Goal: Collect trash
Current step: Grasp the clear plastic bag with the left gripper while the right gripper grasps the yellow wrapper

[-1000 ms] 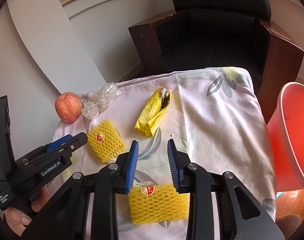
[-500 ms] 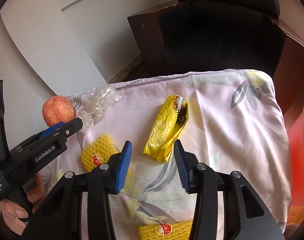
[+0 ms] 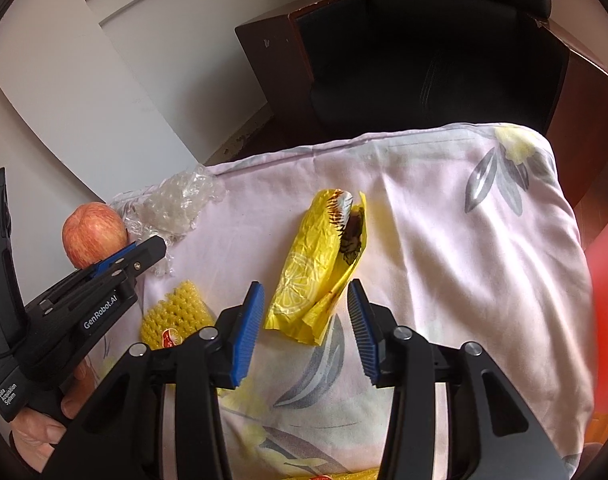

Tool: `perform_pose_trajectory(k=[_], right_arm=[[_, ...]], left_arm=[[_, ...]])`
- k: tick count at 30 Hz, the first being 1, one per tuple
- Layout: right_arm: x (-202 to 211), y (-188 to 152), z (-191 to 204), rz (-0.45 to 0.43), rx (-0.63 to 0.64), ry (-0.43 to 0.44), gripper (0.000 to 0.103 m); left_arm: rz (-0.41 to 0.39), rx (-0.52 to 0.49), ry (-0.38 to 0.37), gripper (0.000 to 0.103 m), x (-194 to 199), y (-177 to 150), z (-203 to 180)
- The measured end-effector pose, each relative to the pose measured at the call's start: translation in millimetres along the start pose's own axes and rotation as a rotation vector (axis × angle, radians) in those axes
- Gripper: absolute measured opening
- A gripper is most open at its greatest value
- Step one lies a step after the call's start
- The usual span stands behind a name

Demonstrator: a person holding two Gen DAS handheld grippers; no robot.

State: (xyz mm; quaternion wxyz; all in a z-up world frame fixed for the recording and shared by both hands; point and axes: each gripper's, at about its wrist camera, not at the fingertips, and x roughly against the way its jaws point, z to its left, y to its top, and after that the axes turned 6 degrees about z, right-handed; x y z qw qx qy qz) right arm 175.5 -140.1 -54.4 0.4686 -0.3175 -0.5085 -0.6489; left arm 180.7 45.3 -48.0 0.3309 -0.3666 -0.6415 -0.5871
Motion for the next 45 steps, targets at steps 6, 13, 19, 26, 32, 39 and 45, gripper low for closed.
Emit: perform_pose_trajectory(k=[6, 13, 19, 26, 32, 39, 45], right_arm=[[-7, 2, 4, -0.007, 0.006, -0.016, 0.044], [-16, 2, 9, -0.022, 0.038, -0.026, 0.044], [-19, -3, 10, -0.030, 0.079, -0.031, 0.024], [6, -15, 10, -0.076, 0.113, -0.016, 0.020], [35, -31, 9, -0.097, 0.119, 0.007, 0.020], [56, -49, 6, -0.104, 0.122, 0.004, 0.020], [72, -61, -3, -0.116, 0.097, 0.006, 0.020]], left_arm=[[-0.003, 0.028, -0.014, 0.017, 10, -7, 6], [-0.014, 0.055, -0.026, 0.017, 25, -17, 11], [-0.018, 0.065, -0.028, 0.017, 36, -28, 15], [-0.022, 0.088, -0.039, 0.017, 47, -36, 16], [-0.023, 0.097, -0.035, 0.017, 56, -46, 11], [-0.035, 0.096, -0.028, 0.017, 70, -59, 0], [-0.041, 0.090, -0.036, 0.017, 80, -71, -14]])
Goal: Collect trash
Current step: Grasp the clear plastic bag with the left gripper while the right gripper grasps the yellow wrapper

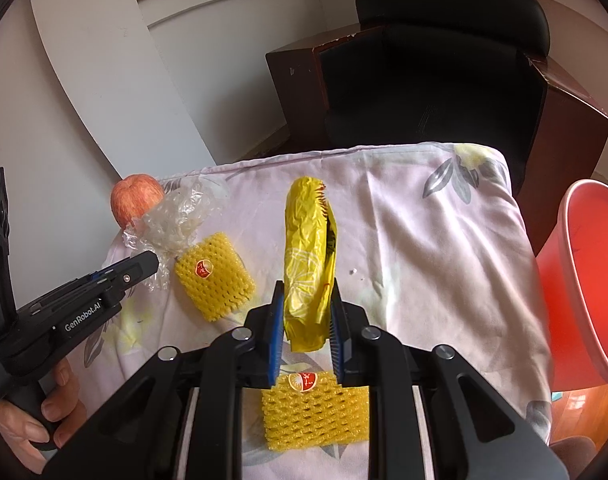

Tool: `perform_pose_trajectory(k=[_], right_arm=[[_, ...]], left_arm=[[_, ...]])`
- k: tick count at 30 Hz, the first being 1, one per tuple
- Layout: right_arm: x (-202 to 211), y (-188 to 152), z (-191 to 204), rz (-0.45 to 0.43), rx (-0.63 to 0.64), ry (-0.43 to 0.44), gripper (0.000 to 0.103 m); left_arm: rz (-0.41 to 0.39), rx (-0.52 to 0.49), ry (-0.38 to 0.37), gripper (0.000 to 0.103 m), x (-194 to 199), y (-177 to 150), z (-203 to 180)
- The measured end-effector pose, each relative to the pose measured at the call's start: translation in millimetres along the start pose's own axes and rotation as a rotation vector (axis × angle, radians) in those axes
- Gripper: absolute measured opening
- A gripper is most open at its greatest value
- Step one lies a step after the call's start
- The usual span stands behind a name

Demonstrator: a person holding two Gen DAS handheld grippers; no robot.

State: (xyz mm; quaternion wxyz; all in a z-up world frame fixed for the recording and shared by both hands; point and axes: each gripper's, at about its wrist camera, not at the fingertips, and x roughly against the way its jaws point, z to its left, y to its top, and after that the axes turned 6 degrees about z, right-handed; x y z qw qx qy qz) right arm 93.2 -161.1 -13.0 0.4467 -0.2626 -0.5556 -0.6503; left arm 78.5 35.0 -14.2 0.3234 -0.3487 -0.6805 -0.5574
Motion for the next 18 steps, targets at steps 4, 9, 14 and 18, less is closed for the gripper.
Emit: perform_pose_trajectory(k=[4, 9, 14, 18], right_arm=[[11, -8, -9, -0.008, -0.020, -0.001, 0.020], [23, -16, -18, -0.016, -0.026, -0.007, 0.020], [35, -22, -28, -0.035, -0.030, -0.022, 0.020], [44, -26, -38, -0.048, -0.035, -0.043, 0.020]], left_arm=[[-0.001, -0.019, -0.009, 0.017, 6, -8, -14], [0.004, -0.044, -0.019, 0.017, 12, -19, -31], [0.010, -0.063, -0.027, 0.017, 15, -25, -49], [0.012, -0.082, -0.037, 0.017, 16, -28, -67]])
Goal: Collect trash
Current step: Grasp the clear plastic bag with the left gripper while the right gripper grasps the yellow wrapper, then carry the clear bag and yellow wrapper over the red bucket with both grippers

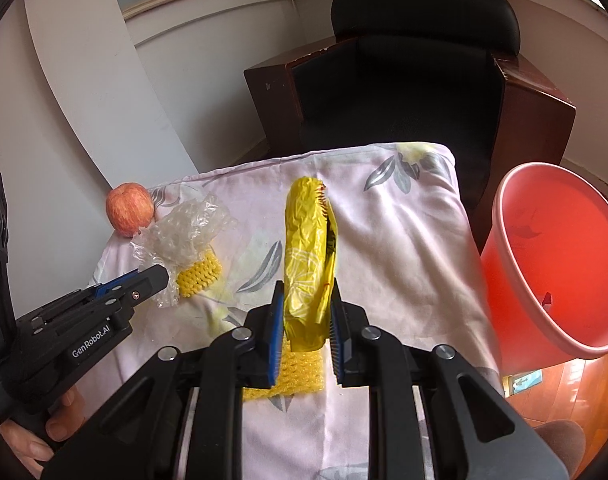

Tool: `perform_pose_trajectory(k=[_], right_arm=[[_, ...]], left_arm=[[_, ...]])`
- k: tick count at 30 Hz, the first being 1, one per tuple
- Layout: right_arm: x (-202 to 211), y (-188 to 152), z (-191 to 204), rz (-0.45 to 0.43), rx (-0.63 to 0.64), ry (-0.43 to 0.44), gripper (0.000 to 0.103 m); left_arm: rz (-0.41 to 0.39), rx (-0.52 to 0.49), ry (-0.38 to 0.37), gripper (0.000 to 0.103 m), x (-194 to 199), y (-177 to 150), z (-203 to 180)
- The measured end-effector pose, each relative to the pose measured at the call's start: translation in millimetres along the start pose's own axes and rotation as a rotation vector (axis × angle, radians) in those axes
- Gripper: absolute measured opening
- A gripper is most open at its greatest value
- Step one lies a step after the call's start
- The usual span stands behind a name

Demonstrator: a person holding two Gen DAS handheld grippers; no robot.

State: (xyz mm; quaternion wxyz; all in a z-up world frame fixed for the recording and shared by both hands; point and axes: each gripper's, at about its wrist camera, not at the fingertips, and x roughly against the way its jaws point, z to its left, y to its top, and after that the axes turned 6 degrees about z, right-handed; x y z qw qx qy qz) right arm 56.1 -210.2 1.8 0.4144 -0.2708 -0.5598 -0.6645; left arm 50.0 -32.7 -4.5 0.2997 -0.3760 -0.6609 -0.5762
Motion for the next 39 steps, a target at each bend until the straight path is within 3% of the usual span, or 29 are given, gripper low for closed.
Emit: perform_pose_trajectory(k=[9, 30, 39], right_arm=[[18, -8, -40, -0.014, -0.064, -0.057, 0.020], [57, -22, -151, -0.041, -0.318, -0.241, 0.020], [59, -25, -184, -0.016, -0.394, -0.286, 0.020]], left_arm=[[0.024, -0.058, -0.031, 0.017, -8, -5, -43], [0.032, -0.330, -0.166, 0.018, -19, 4, -176], [0.088, -0.412, -0.204, 0.018, -33, 5, -214]])
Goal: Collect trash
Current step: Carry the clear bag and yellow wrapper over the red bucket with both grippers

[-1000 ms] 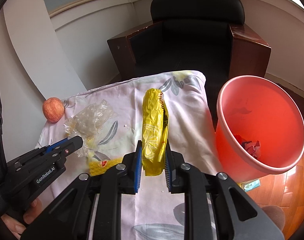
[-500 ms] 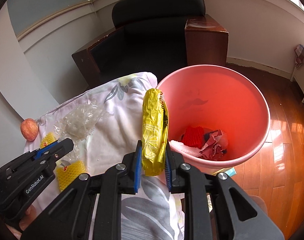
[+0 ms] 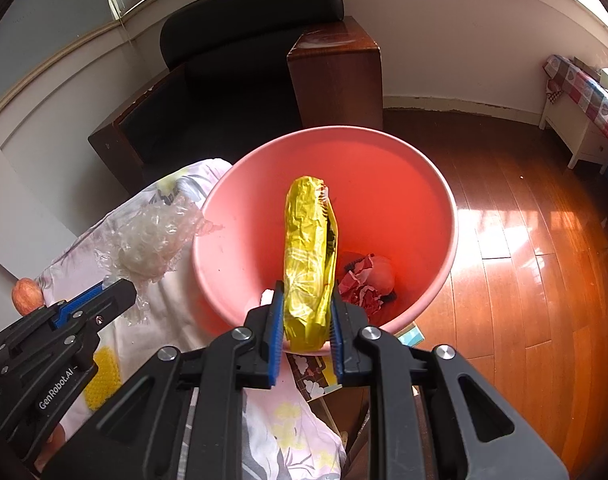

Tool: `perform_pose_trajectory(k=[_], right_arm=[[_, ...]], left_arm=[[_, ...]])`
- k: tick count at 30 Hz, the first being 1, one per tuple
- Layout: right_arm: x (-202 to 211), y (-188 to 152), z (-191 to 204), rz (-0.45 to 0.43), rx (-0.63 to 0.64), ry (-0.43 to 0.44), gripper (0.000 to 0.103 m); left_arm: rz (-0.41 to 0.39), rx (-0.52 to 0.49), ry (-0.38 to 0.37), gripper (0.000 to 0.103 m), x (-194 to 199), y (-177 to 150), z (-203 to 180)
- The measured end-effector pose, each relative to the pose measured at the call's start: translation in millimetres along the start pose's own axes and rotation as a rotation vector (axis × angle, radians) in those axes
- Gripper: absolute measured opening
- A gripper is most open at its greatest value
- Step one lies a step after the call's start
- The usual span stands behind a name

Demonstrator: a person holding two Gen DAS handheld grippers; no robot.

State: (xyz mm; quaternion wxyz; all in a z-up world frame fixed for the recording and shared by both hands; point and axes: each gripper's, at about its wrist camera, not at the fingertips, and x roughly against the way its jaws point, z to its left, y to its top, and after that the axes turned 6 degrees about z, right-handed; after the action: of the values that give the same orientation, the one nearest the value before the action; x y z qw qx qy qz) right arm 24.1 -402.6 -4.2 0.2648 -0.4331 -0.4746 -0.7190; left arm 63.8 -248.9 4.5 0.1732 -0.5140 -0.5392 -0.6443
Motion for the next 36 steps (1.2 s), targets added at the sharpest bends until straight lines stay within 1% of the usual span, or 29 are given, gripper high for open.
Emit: perform_pose_trajectory(k=[5, 20, 28, 36], right_arm=[[-6, 5, -8, 0.009, -0.023, -0.011, 0.020], [-20, 17, -22, 0.045, -0.063, -0.014, 0.020], [-24, 24, -28, 0.053, -0.070, -0.032, 0.020], [-27, 25, -30, 0.064, -0.077, -0.033, 0.020]], left_arm=[[0.031, -0.016, -0.009, 0.018, -11, 4, -7], [0.065, -0.091, -0.007, 0.018, -27, 16, -28], [0.105, -0.134, -0.025, 0.018, -39, 26, -41], [0.125, -0.157, -0.024, 0.021, -45, 31, -50]])
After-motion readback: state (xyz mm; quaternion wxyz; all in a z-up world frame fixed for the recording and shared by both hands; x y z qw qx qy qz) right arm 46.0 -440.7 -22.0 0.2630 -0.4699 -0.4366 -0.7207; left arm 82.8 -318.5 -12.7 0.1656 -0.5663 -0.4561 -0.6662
